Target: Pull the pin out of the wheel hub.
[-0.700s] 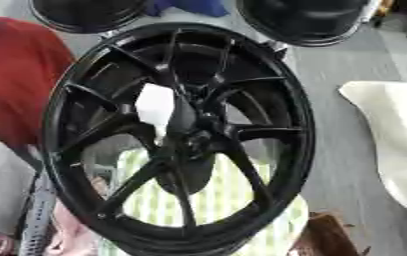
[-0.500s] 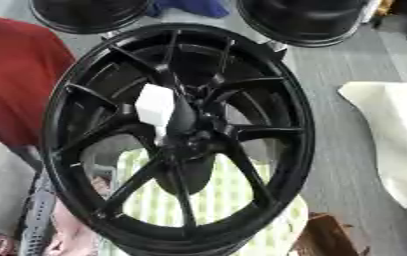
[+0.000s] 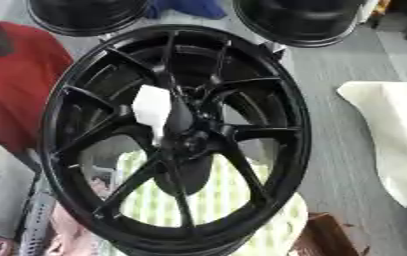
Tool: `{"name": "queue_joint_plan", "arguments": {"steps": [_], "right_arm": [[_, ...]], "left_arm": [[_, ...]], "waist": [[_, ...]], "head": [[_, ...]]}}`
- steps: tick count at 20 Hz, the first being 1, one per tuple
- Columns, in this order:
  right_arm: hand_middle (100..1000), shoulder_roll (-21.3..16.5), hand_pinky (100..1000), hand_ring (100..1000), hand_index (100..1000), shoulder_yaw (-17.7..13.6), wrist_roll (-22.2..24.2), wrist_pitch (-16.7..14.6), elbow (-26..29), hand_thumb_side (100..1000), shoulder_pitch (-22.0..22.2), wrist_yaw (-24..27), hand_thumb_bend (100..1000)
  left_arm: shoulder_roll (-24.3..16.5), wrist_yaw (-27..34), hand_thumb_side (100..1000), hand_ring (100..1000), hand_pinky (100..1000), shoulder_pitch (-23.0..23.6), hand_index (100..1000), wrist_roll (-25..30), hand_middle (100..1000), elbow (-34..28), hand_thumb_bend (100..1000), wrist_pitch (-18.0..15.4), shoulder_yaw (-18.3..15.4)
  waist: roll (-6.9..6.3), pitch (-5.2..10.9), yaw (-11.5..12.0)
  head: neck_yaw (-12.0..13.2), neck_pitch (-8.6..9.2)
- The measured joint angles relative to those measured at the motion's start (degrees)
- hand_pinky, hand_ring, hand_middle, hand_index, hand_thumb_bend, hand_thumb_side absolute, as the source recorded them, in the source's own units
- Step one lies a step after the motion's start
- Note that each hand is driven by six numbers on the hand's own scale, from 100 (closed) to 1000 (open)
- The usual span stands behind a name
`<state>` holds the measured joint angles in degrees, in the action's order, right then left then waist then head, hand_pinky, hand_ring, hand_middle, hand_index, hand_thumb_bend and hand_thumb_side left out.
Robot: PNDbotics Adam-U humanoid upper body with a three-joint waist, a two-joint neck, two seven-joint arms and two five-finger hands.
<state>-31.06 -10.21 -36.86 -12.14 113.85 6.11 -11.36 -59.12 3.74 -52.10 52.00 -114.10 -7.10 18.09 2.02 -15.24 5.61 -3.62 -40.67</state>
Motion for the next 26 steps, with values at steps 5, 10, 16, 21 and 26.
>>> {"name": "queue_joint_plan", "arguments": {"steps": [5, 10, 16, 21, 26], "right_arm": [[606, -0.01, 649, 714, 700, 0.15, 0.15, 0.13, 0.0, 337, -0.02, 0.19, 100], [604, -0.01, 646, 713, 698, 0.37, 0.3, 0.28, 0.0, 344, -0.1, 0.42, 100], [604, -0.01, 645, 713, 697, 0.47, 0.35, 0.32, 0.0, 349, -0.38, 0.86, 100], [602, -0.01, 643, 711, 696, 0.73, 0.46, 0.43, 0.0, 356, -0.6, 1.05, 100], [601, 0.01, 640, 710, 694, 1.02, 0.57, 0.53, 0.0, 363, -1.09, 1.32, 100]], "left_arm": [[2.63, -0.49, 619, 777, 898, -3.91, 864, 0.01, 763, 0.0, 114, 4.22, 4.88], [4.18, -1.0, 613, 787, 923, -5.8, 881, -0.26, 772, 0.45, 110, 6.71, 6.84], [8.23, -2.82, 567, 810, 952, -9.81, 903, -2.65, 769, 3.29, 222, 11.4, 9.98], [11.42, -5.08, 571, 830, 976, -12.14, 909, -3.5, 771, 5.46, 335, 15.83, 12.23], [13.76, -8.83, 534, 836, 995, -13.18, 922, -2.56, 767, 6.18, 508, 20.08, 13.57]], "waist": [[-0.29, 0.05, -0.13], [-0.5, 0.09, -0.48], [-0.91, 0.12, -0.6], [-1.24, 0.11, -1.1], [-1.59, -0.02, -1.44]], "head": [[-0.02, 0.0], [-0.01, -0.01], [-0.05, -0.01], [-0.04, -0.01], [-0.02, -0.01]]}}
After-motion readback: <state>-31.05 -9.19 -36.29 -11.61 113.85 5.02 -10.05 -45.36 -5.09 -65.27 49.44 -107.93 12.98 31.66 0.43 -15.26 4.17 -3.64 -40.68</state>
